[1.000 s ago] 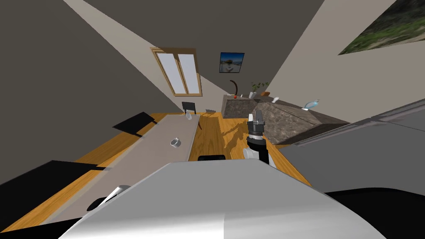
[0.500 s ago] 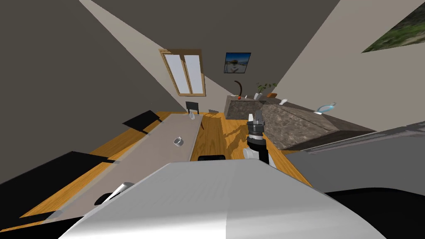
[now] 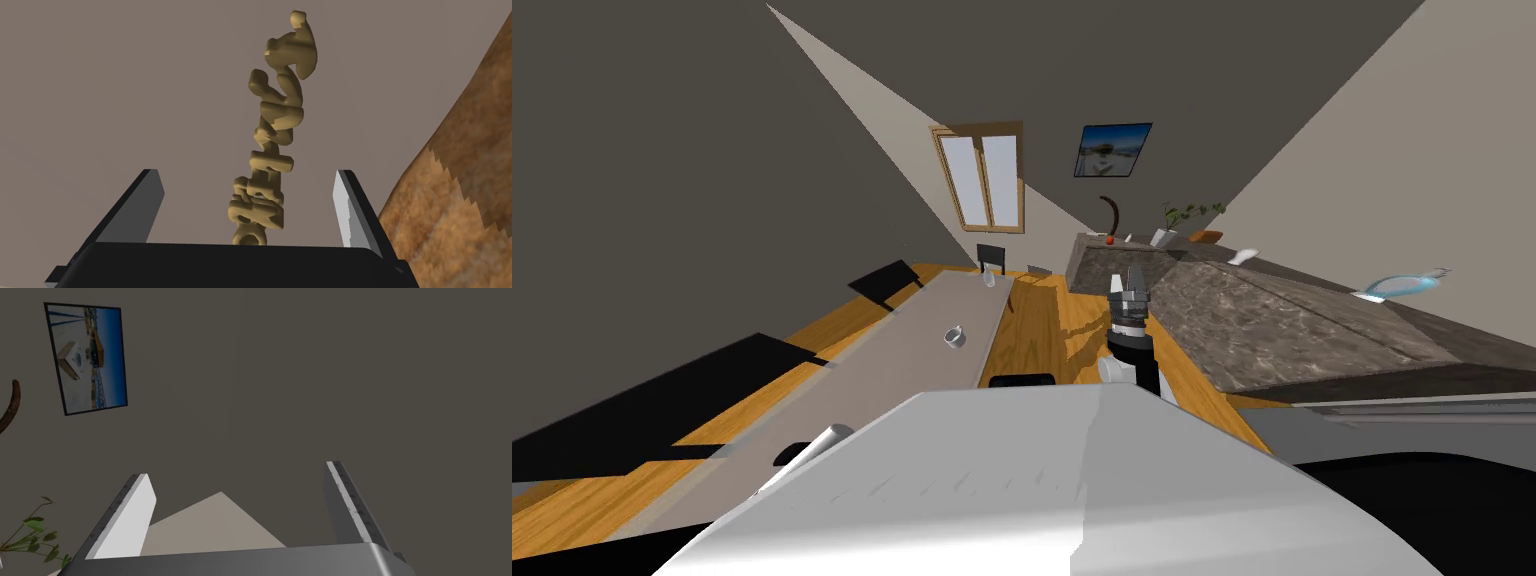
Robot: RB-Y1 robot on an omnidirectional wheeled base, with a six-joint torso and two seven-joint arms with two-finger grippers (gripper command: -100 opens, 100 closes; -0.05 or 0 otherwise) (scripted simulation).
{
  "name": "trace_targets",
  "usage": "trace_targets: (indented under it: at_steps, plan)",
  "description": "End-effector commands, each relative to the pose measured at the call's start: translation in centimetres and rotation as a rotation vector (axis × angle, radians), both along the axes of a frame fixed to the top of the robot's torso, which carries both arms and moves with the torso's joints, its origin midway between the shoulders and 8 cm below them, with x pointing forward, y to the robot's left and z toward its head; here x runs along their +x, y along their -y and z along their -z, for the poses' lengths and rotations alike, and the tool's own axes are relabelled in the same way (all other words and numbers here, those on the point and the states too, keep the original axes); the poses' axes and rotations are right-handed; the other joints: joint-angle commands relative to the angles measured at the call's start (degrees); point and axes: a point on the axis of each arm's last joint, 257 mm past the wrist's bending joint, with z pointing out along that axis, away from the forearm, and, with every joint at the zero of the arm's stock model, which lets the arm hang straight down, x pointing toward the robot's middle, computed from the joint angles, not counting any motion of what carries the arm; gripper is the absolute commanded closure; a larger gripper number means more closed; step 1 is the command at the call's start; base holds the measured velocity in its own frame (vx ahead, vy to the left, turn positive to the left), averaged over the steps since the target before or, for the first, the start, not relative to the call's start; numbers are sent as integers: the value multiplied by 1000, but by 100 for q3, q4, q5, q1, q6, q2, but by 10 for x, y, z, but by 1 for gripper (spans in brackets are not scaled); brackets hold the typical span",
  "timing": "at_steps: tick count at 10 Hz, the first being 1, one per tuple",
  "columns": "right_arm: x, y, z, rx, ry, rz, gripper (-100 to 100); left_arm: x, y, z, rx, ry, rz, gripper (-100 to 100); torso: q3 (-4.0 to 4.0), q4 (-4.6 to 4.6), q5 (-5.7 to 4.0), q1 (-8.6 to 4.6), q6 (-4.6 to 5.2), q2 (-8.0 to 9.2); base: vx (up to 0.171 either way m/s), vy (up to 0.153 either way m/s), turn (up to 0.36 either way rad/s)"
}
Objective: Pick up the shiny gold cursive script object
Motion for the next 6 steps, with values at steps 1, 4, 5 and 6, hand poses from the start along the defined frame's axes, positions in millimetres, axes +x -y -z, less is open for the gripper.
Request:
trace_targets:
  at_steps: [1,4,5,6]
  plan:
    - [0,0,0,0,0,0,0,13,8,3,-4,-4,59,-100,0,0,0,0,0,0,72,29,321]
    - [0,0,0,0,0,0,0,41,22,8,-4,1,164,-100,-2,-1,2,10,-6,-6,97,34,338]
    - [0,0,0,0,0,0,0,44,23,8,-2,-1,180,-100,-10,-3,2,5,-3,-19,105,30,402]
    - [0,0,0,0,0,0,0,59,32,9,-2,5,235,-100,-7,-3,1,7,-5,-12,111,36,475]
